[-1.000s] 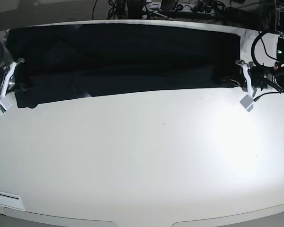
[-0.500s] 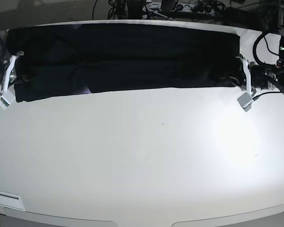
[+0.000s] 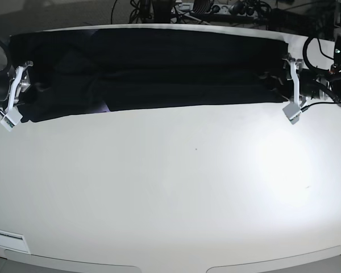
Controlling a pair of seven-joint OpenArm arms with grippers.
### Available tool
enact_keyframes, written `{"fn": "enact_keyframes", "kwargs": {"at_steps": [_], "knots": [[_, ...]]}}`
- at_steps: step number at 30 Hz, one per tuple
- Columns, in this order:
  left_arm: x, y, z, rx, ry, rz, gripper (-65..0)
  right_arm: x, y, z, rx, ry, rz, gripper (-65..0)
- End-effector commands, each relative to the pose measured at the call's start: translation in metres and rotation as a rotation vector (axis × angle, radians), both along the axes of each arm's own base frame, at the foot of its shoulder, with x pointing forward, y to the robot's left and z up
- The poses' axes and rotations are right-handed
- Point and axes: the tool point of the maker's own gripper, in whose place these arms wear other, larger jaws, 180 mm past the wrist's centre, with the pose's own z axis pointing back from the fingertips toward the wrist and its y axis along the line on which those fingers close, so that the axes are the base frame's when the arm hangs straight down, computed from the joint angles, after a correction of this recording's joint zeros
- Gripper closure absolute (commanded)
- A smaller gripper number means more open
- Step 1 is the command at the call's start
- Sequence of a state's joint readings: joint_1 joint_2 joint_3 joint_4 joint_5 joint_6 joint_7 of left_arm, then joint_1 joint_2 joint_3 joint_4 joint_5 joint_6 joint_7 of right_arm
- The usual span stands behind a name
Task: Fold the T-shirt properly
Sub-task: 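Release the hem and press the folded strip flat with both grippers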
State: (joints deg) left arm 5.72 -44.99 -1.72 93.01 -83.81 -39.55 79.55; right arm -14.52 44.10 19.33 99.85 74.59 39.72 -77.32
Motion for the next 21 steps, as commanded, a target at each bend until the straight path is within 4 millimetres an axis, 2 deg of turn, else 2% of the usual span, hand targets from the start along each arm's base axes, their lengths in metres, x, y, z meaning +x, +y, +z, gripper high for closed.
{"fn": "enact_keyframes", "kwargs": {"at_steps": [1, 5, 6, 7, 8, 10, 11, 14, 18, 21], "knots": [[0.005, 0.006, 0.01, 0.011, -0.025, -0.008, -36.7, 0.017, -0.001, 0.023, 0.015, -0.082, 0.009, -40.5], [0.006, 0.016, 0.013, 0.046, -0.022, -0.008, -36.6, 0.042, 0.007, 0.059, 0.115, -0.197, 0.002, -40.4], [0.006, 0.018, 0.013, 0.053, -0.022, -0.009, -36.6, 0.046, 0.008, 0.069, 0.15, -0.212, -0.023, -39.6], [0.007, 0.021, 0.014, 0.059, -0.024, -0.009, -36.6, 0.046, 0.003, 0.071, 0.143, -0.215, -0.04, -35.6], [0.008, 0.022, 0.016, 0.06, -0.03, -0.005, -36.6, 0.044, -0.001, 0.071, 0.126, -0.213, -0.039, -27.9], [0.016, 0.021, 0.021, 0.041, -0.051, 0.033, -36.6, 0.041, -0.004, 0.07, 0.127, -0.221, -0.051, -2.3], [0.021, 0.021, 0.024, 0.027, -0.064, 0.059, -36.6, 0.042, -0.002, 0.068, 0.148, -0.223, -0.068, 0.0], [0.029, 0.021, 0.03, 0.007, -0.096, 0.086, -36.6, 0.031, 0.009, 0.053, 0.21, -0.194, -0.101, 0.0], [0.035, 0.023, 0.035, 0.001, -0.121, 0.106, -36.7, 0.009, 0.033, 0.026, 0.327, -0.148, -0.148, 0.0], [0.049, 0.031, 0.044, 0.006, -0.188, 0.153, -36.7, 0.003, 0.049, 0.017, 0.399, -0.137, -0.181, 0.0]]}}
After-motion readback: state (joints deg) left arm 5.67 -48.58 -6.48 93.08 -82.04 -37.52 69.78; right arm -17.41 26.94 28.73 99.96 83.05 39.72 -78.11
